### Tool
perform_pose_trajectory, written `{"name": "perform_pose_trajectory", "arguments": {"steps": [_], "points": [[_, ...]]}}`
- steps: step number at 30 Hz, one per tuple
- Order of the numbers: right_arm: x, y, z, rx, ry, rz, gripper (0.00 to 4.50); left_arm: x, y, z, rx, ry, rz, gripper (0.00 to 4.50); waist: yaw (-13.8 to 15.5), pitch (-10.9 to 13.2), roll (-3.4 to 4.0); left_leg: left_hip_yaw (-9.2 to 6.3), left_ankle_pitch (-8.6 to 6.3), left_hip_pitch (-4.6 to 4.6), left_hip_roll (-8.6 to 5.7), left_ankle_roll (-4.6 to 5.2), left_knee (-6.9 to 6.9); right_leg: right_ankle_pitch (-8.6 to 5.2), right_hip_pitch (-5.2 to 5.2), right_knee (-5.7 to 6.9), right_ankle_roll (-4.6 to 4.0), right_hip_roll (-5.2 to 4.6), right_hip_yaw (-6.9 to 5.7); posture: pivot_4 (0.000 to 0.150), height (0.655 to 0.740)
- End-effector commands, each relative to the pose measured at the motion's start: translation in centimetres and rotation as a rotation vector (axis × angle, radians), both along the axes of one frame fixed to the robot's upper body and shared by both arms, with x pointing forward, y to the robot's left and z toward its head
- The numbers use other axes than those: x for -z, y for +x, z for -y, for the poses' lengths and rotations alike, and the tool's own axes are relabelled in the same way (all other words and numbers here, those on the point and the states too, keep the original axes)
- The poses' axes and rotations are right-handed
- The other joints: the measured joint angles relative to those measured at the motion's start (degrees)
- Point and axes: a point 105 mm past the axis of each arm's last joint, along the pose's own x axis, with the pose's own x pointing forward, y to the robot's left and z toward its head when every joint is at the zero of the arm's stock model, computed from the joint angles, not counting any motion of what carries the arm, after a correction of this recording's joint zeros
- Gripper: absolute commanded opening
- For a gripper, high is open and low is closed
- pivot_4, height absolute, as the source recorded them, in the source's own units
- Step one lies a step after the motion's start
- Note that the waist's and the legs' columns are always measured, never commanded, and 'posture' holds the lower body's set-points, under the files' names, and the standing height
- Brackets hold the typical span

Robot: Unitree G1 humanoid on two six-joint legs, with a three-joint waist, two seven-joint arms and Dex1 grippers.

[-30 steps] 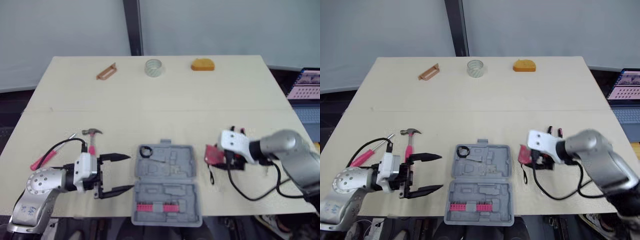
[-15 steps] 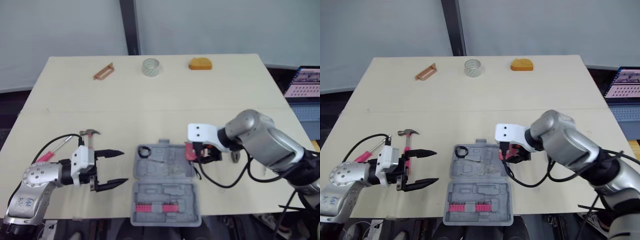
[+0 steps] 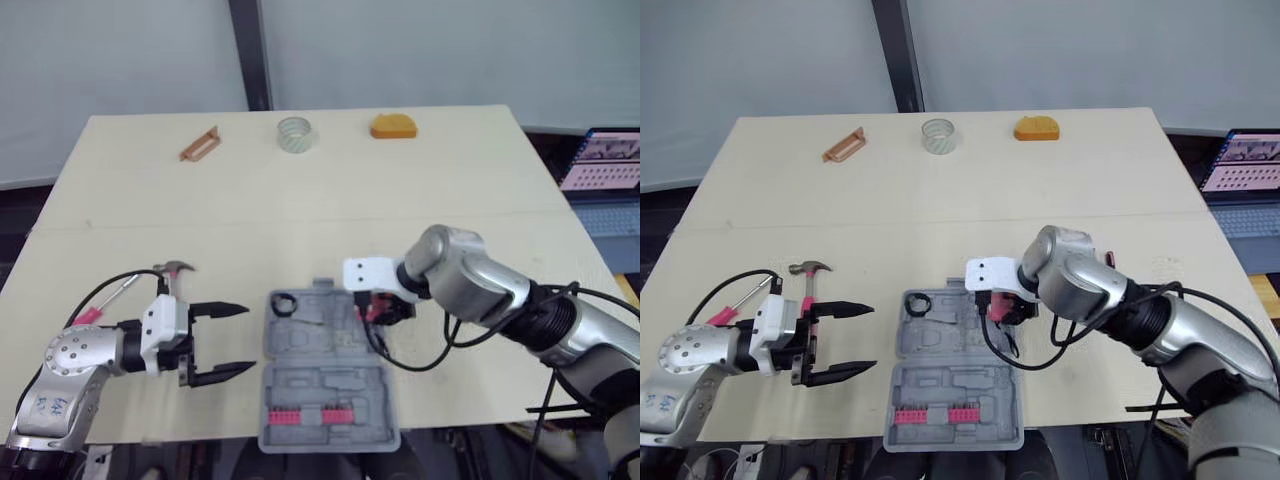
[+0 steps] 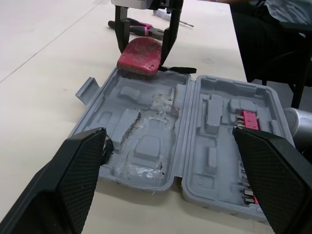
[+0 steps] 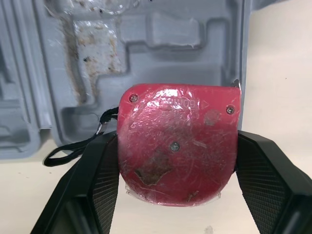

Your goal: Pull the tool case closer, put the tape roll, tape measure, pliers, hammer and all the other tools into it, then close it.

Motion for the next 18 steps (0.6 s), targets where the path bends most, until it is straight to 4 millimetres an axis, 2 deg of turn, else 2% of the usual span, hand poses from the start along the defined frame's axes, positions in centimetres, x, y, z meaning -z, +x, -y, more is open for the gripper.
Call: {"name": "perform_pose_trajectory", "arguments": {"steps": [1, 18], "points": [[-0.5, 0.4, -0.3, -0.033, -0.014, 0.040, 2.94, -0.4, -0.3, 0.1, 0.004, -0.002, 0.027, 4.50, -0.09, 0.00, 0.00, 0.00, 0.00, 0.00, 0.00, 0.00, 0.00, 0.00, -0.03, 0.01, 0.00, 0.00, 0.00, 0.150, 0.7400], [0.1, 0.1, -1.5, -0.097, -0.017, 0.031, 2.94, -0.1, -0.7, 0.0, -0.002, -0.005, 0.022, 4.50, -0.06, 0.00, 0.00, 0.02, 0.00, 0.00, 0.01, 0.00, -0.01, 0.00, -0.05, 0.02, 0.00, 0.00, 0.00, 0.150, 0.7400]]}}
